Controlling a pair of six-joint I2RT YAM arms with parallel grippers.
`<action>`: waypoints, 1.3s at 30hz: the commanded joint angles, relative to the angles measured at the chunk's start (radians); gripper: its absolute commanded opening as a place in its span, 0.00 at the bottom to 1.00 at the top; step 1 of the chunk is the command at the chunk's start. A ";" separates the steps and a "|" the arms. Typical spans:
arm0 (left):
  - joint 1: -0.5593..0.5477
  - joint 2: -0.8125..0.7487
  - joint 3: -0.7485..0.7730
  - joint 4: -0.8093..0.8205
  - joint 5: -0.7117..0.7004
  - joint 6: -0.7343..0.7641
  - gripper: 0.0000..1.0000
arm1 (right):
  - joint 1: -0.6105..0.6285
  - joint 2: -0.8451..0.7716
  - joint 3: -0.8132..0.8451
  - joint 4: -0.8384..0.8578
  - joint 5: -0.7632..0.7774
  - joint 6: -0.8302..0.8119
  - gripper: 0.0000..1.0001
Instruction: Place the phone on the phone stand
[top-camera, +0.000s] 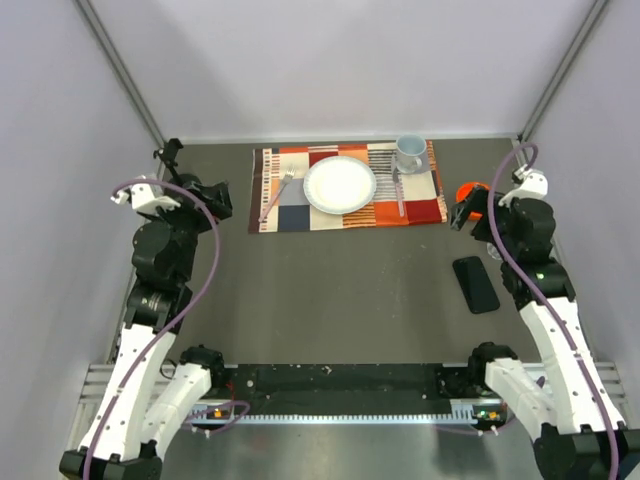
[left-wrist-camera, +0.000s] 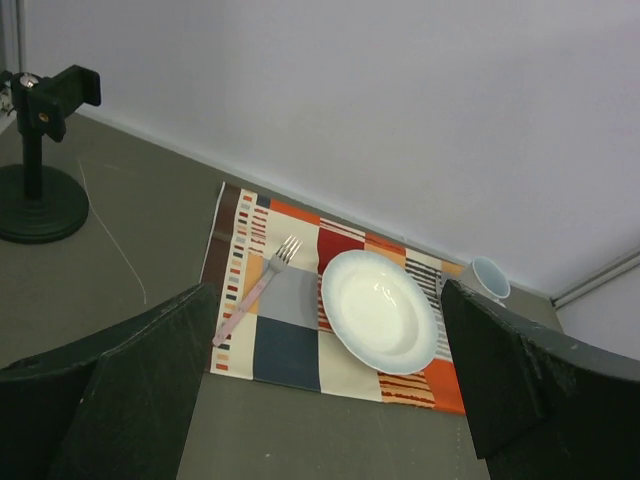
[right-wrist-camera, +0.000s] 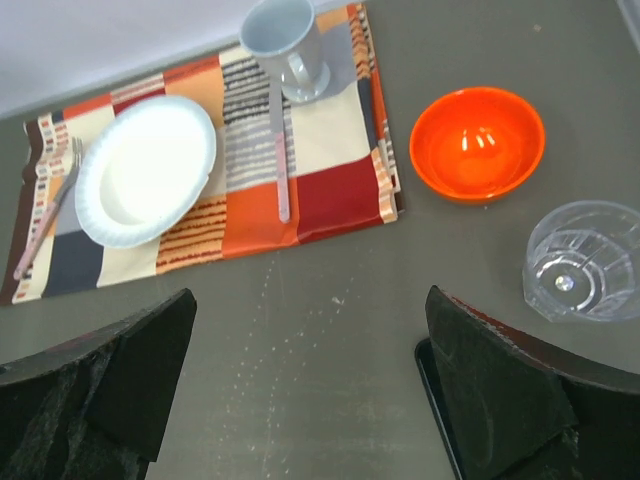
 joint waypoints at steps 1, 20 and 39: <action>0.008 0.071 0.055 -0.012 0.005 -0.023 0.99 | 0.057 0.041 0.040 -0.017 0.024 -0.024 0.99; 0.377 0.718 0.241 0.032 0.071 -0.108 0.81 | 0.078 0.007 -0.037 0.069 -0.369 -0.058 0.99; 0.474 1.130 0.557 0.269 0.357 0.428 0.74 | 0.078 -0.028 -0.070 0.092 -0.378 -0.050 0.99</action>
